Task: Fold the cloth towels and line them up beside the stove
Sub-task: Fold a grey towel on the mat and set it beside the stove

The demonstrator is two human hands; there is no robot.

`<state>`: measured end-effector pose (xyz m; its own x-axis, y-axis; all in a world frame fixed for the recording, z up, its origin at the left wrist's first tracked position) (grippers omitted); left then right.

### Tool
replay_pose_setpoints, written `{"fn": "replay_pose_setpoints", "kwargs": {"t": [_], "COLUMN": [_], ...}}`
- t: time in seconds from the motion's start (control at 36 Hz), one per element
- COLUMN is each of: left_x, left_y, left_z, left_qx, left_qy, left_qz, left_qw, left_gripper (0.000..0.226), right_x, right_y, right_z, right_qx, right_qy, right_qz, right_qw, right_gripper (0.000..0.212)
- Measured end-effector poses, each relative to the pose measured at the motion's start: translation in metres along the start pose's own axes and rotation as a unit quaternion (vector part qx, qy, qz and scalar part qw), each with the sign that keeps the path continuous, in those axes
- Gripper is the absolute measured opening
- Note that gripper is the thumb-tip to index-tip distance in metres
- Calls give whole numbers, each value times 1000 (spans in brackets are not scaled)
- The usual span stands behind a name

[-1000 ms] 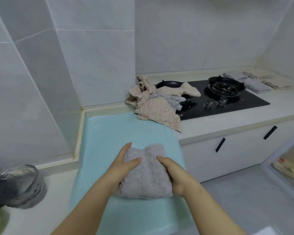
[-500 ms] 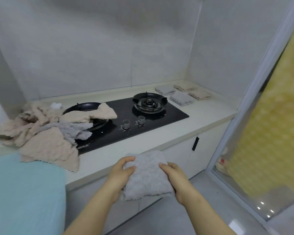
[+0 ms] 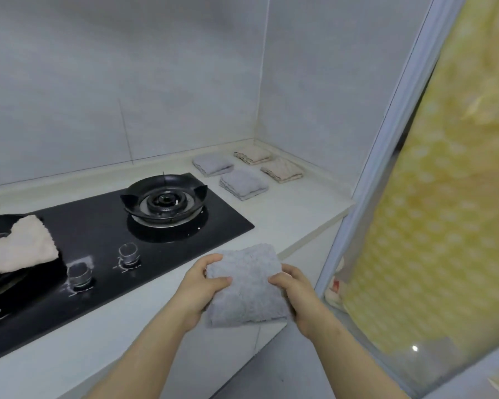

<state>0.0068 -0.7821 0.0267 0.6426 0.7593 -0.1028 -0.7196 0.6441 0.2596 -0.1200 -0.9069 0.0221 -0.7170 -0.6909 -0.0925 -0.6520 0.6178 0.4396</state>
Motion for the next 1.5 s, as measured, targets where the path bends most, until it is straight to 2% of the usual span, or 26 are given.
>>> {"fn": "replay_pose_setpoints", "kwargs": {"t": [0.14,0.31,0.47,0.67,0.92,1.0,1.19,1.33,1.42,1.5], "left_x": [-30,-65,-101,-146,-198,-212,-243,-248,-244,-243], "left_y": [-86,-181,-246,-302,-348,-357,-363,-359,-359,-360], "left_z": [22,40,36,30,21,18,5,2,-1,-3], "left_qx": [-29,-20,12,23,37,31,16,14,11,15], "left_qy": [-3,-34,-73,-62,-26,-13,17,-6,-11,-15], "left_qz": [-15,-24,-21,0,71,82,113,166,224,253], "left_qw": [999,999,997,998,996,996,993,986,974,967], "left_gripper": [37,36,32,34,36,42,38,39,37,34], "right_x": [21,52,89,138,183,194,218,226,235,243], "right_y": [-74,-159,-226,-300,-374,-390,-418,-423,-430,-430], "right_z": [-39,-86,-111,-136,-167,-175,-174,-172,-170,-163], "right_qx": [-4,-5,-12,-13,-23,-17,-39,-42,-51,-90], "right_qy": [17,21,40,103,191,201,202,201,217,190], "right_qz": [15,20,42,40,-14,-34,-60,-78,-67,-69], "right_qw": [1000,1000,998,994,981,979,977,976,973,975], "right_gripper": [31,32,33,42,45,45,40,25,6,7]}}
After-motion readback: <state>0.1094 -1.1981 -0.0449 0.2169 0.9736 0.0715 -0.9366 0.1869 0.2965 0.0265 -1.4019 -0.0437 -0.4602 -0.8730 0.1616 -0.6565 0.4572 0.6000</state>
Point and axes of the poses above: each hand's wrist, its own y-axis away from the middle knuckle, its own x-axis out of the back of the hand, z = x × y, the point moved 9 cm from there along -y, towards the middle knuckle, and after that the axes turned 3 degrees about -x, right-handed, at the moved point
